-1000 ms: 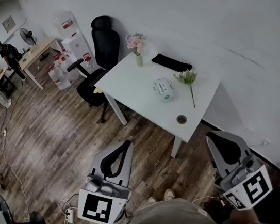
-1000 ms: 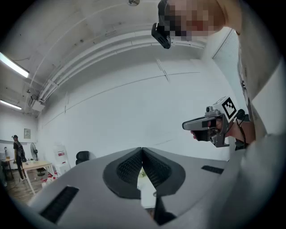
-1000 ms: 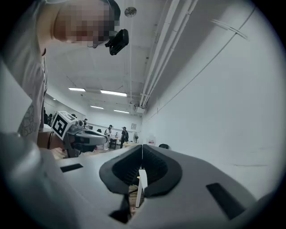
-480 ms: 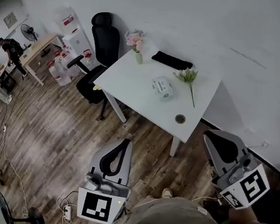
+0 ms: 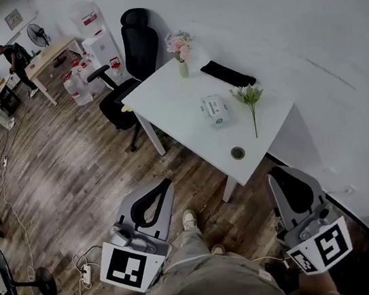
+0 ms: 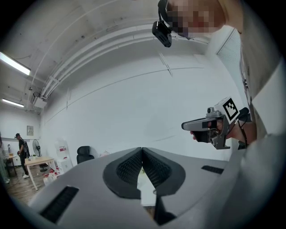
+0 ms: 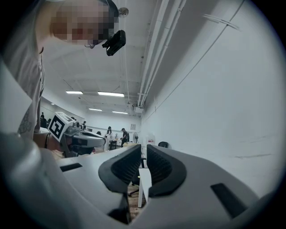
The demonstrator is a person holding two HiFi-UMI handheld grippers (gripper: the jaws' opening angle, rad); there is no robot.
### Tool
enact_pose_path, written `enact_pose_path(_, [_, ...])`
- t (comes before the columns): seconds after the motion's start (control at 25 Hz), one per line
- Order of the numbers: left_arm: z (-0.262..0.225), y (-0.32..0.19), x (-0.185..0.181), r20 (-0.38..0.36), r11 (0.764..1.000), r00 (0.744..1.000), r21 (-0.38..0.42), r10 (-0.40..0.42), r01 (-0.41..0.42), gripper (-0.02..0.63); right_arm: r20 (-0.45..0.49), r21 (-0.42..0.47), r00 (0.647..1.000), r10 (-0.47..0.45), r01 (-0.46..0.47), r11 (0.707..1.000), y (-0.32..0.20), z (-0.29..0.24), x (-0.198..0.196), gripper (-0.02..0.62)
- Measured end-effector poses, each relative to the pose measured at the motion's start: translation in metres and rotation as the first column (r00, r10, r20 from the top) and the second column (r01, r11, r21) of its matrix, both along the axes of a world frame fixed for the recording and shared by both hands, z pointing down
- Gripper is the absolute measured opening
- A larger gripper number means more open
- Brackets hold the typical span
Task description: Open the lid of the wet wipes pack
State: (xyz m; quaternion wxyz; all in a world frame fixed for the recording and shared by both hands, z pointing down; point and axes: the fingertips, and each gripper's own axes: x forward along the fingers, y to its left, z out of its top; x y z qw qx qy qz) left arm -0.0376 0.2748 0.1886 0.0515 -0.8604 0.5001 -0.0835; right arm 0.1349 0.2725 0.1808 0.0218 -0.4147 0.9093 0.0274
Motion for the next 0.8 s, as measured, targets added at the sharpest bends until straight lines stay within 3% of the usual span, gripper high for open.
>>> enact_pose_path(0.04, [0.003, -0.003, 0.0, 0.0, 1.0, 1.0, -0.002, 0.001, -0.001, 0.017, 0.004, 0.001, 1.0, 0.006, -0.006, 1.0, -0.004, 0.002, 0.0, 0.048])
enact_pose_path(0.08, [0.005, -0.006, 0.0, 0.0, 1.0, 1.0, -0.004, 0.002, -0.002, 0.017, 0.005, -0.001, 1.0, 0.012, -0.012, 1.0, -0.008, 0.004, 0.0, 0.107])
enact_pose_path(0.16, [0.011, -0.015, -0.001, -0.002, 1.0, 1.0, -0.006, 0.004, -0.004, 0.017, 0.001, -0.008, 1.0, 0.017, -0.017, 1.0, -0.017, 0.012, -0.001, 0.138])
enact_pose_path(0.48, [0.02, -0.064, -0.016, -0.011, 1.0, 1.0, -0.018, 0.012, -0.013, 0.017, -0.026, -0.034, 1.0, 0.018, -0.018, 0.999, -0.065, 0.027, -0.017, 0.141])
enact_pose_path(0.8, [0.029, -0.148, -0.038, -0.011, 0.997, 0.999, -0.048, 0.052, -0.053, 0.017, -0.062, -0.091, 0.997, 0.044, -0.049, 0.995, -0.149, 0.047, -0.042, 0.141])
